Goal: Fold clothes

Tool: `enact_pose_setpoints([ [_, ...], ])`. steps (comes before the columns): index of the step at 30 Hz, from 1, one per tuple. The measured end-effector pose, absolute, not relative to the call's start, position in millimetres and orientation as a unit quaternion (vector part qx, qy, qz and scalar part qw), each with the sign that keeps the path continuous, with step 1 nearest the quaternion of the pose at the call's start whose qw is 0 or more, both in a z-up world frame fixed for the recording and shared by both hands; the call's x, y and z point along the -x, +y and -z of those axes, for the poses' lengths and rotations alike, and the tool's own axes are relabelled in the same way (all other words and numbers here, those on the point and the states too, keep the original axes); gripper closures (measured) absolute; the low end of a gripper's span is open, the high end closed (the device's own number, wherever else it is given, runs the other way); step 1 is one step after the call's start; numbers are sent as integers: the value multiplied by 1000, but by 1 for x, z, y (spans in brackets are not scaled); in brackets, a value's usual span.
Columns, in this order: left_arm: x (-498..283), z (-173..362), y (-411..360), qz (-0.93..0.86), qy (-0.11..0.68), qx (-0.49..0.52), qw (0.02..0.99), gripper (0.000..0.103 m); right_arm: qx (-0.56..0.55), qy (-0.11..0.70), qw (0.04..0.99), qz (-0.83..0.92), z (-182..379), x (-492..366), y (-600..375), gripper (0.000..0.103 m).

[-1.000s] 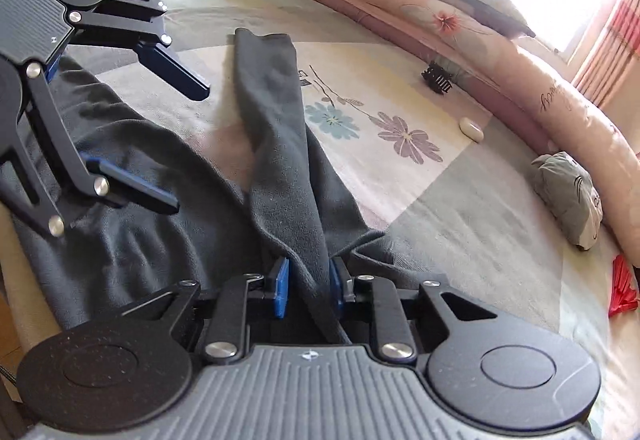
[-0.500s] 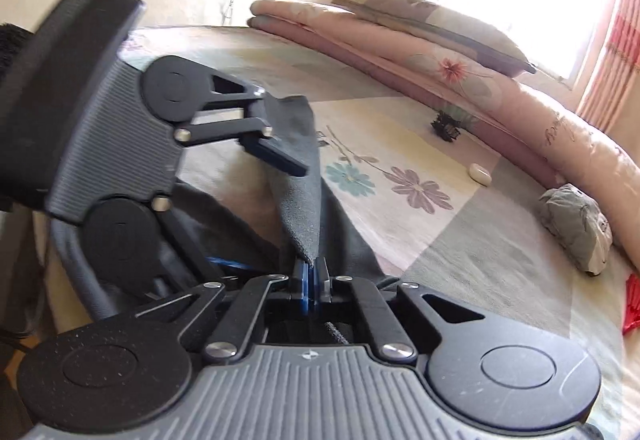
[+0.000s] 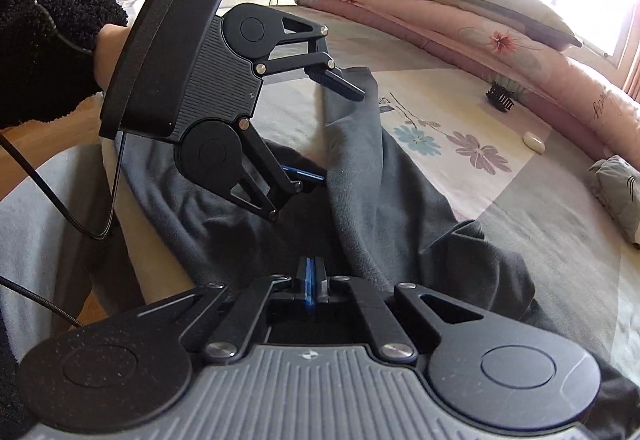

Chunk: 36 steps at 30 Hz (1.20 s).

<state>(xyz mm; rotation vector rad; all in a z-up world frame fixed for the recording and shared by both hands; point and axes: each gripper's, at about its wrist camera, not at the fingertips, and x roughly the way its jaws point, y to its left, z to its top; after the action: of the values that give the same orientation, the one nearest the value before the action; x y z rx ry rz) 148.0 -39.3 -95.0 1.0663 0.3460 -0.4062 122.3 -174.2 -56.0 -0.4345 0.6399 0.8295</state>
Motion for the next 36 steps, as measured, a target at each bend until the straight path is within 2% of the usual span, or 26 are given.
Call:
enact_pose_setpoints([
  [6,-148,106,-55,180,108,-560,801,31,152,306,863,-372,54,-117,-193,99],
  [8,-151,111,-63,203,121,-565,791,31,130,308,871,-361,53,-116,-202,97],
  [11,-154,120,-72,218,123,-583,773,39,105,311,879,-345,52,-113,-216,96],
  [14,-160,121,-73,227,132,-583,769,53,87,313,887,-328,50,-108,-231,96],
  [15,-162,121,-72,226,140,-583,767,62,80,314,889,-323,51,-107,-236,96],
  [16,-163,122,-71,225,150,-587,764,81,72,314,892,-318,51,-105,-241,96],
  [18,-165,124,-70,221,170,-593,755,99,60,317,896,-306,51,-104,-250,92],
  [25,-152,87,-64,192,122,-583,780,101,36,329,908,-257,60,-102,-278,82],
  [27,-145,75,-64,191,114,-582,782,101,39,328,912,-244,61,-99,-283,69],
  [31,-119,60,-68,194,104,-585,781,101,46,327,918,-220,62,-93,-298,67],
  [36,-78,71,-70,228,140,-574,774,101,36,336,921,-191,63,-89,-325,61],
])
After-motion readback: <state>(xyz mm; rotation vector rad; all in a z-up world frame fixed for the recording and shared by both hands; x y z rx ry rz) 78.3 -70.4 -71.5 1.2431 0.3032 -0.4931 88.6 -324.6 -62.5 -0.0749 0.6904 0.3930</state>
